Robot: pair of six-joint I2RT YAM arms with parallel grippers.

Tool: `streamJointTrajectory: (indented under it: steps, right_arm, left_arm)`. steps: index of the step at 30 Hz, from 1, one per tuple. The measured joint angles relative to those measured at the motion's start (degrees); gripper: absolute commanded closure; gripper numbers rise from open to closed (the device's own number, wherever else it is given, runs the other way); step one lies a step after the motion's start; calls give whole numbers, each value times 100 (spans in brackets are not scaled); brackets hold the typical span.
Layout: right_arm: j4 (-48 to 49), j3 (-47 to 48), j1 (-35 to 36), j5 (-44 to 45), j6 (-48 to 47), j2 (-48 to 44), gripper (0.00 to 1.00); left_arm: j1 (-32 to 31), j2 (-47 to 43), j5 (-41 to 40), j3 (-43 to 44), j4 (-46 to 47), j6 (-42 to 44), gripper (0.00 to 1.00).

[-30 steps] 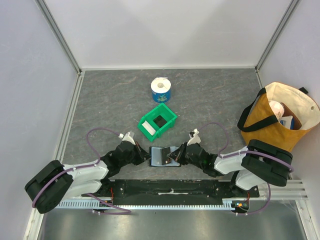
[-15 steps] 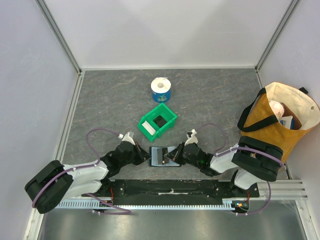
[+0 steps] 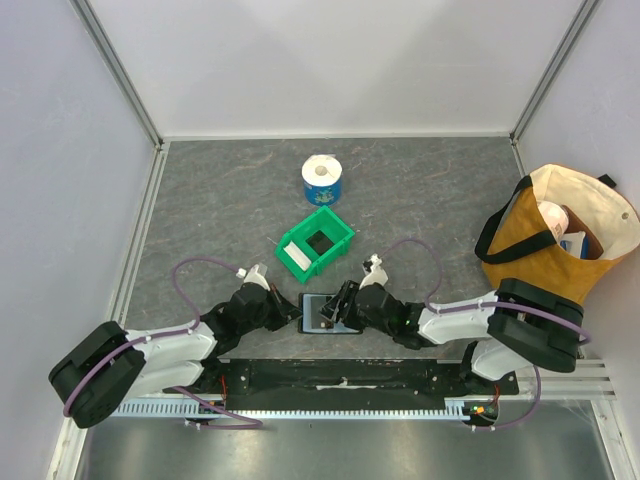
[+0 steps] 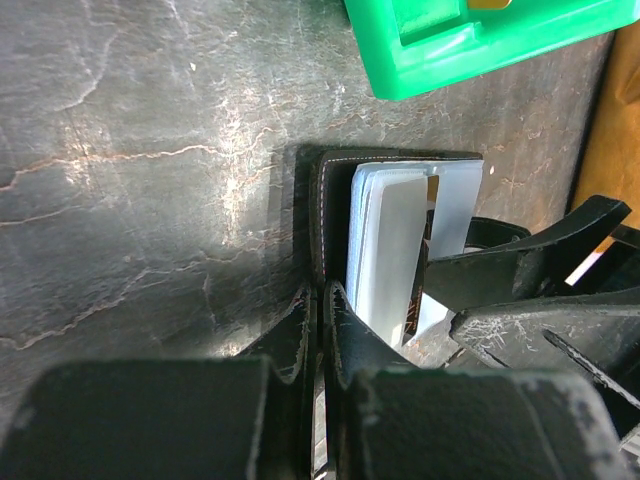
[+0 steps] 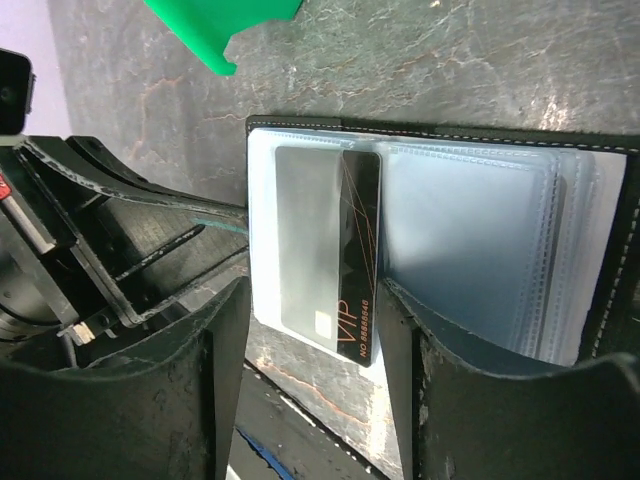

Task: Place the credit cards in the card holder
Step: Insert the credit card into the card holder.

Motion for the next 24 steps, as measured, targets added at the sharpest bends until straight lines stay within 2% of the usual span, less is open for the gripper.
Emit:
streamJointTrajectory:
  steps: [5,9,13,17,23,24]
  right_arm:
    - [-645,256,26,37,-319,-109,40]
    - [-793,514,24,-57,-516,116,44]
    - [-804,702,22,-160,-702,310,54]
    - [-1073,841,20,-166,-920,334,55]
    - [-1471,1082,55,-179,-1309,407,69]
    - [-1506,1099,59,-175,-1368,411,77]
  left_arm:
    - [2,-17,2,-4,-17,0,98]
    - [2,-20,2,-4,-22,0,98]
    - [2,-20,2,-4,-22,0,98]
    - [2,-20,2,-4,-20,0,98]
    - [2,-20,2,-4,-20,0,98]
    - [2,-20,2,-4,-20,0,98]
